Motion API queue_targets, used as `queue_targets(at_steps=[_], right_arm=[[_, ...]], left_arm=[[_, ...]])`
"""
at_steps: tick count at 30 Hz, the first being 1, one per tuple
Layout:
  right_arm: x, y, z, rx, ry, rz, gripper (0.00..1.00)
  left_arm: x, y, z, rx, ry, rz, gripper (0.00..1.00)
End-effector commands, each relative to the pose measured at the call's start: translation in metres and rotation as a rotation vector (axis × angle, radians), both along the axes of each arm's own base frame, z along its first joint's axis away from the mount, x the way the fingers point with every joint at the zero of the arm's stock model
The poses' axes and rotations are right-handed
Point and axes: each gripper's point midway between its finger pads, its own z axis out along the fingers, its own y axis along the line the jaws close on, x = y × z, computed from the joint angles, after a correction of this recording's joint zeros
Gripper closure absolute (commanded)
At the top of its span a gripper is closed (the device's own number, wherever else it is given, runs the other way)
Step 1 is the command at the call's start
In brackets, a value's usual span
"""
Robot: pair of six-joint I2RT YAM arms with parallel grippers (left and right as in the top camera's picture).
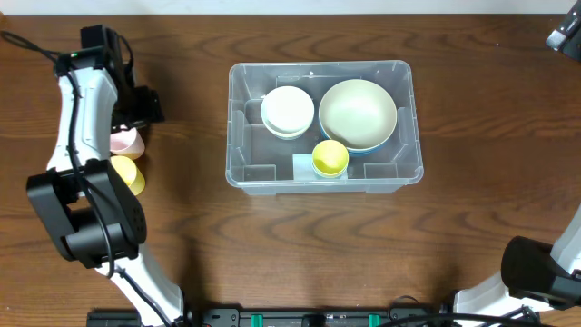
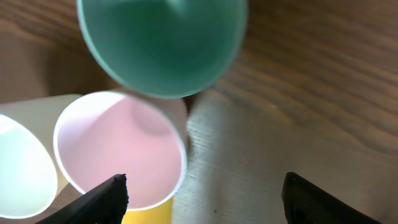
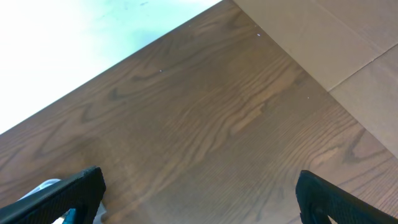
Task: Pack container
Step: 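Move the left gripper to the pink cup and grasp it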
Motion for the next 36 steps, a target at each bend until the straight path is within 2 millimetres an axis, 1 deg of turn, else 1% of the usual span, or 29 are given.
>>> queue_targets(at_steps=[1, 4, 7, 11, 12, 15, 17, 18, 22, 23, 28, 31, 34, 36], right_arm=[[-0.002, -0.004, 0.001, 0.002, -0.006, -0.026, 0.01], [-0.002, -0.004, 0.001, 0.002, -0.006, -0.026, 0.01], [-0.002, -0.004, 0.001, 0.002, -0.006, -0.026, 0.01], [-0.002, -0.004, 0.001, 0.002, -0.006, -0.026, 0.01], [-0.002, -0.004, 0.001, 0.002, -0.006, -0.025, 0.01], [-0.002, -0.004, 0.001, 0.002, -0.006, -0.026, 0.01], [-0.002, -0.004, 0.001, 0.002, -0.006, -0.026, 0.01], [-0.002, -0.004, 0.001, 0.002, -0.006, -0.025, 0.01], [-0.002, -0.004, 0.001, 0.002, -0.006, -0.025, 0.01], [-0.002, -0.004, 0.001, 0.002, -0.006, -0.025, 0.01], [-0.002, -0.004, 0.001, 0.002, -0.006, -0.026, 0.01], [-0.002, -0.004, 0.001, 0.002, -0.006, -0.026, 0.01], [-0.002, -0.004, 0.001, 0.002, -0.006, -0.025, 0.01], [-0.002, -0.004, 0.001, 0.002, -0.006, -0.026, 0.01]], left_arm=[[-0.009, 0.005, -0.014, 0.003, 0.052, -0.011, 0.21], [-0.011, 0.004, -0.02, -0.001, 0.064, -0.012, 0.23], [-0.013, 0.004, -0.026, -0.005, 0.081, -0.012, 0.28], [-0.014, 0.004, -0.037, -0.011, 0.104, -0.012, 0.29], [-0.015, 0.003, -0.04, -0.013, 0.112, -0.012, 0.33], [-0.016, 0.003, -0.052, -0.02, 0.14, -0.012, 0.37], [-0.017, 0.003, -0.057, -0.024, 0.154, -0.012, 0.45], [-0.018, 0.003, -0.059, -0.025, 0.159, -0.012, 0.53], [-0.017, 0.003, -0.059, -0.026, 0.157, -0.011, 0.92], [-0.017, 0.001, -0.059, -0.031, 0.156, -0.008, 0.94], [-0.015, -0.014, -0.058, -0.062, 0.157, -0.031, 0.94], [-0.011, -0.029, -0.052, -0.059, 0.157, -0.063, 0.94], [-0.005, -0.054, -0.04, -0.051, 0.134, -0.121, 0.94], [0.001, -0.076, -0.025, -0.041, 0.098, -0.179, 0.94]])
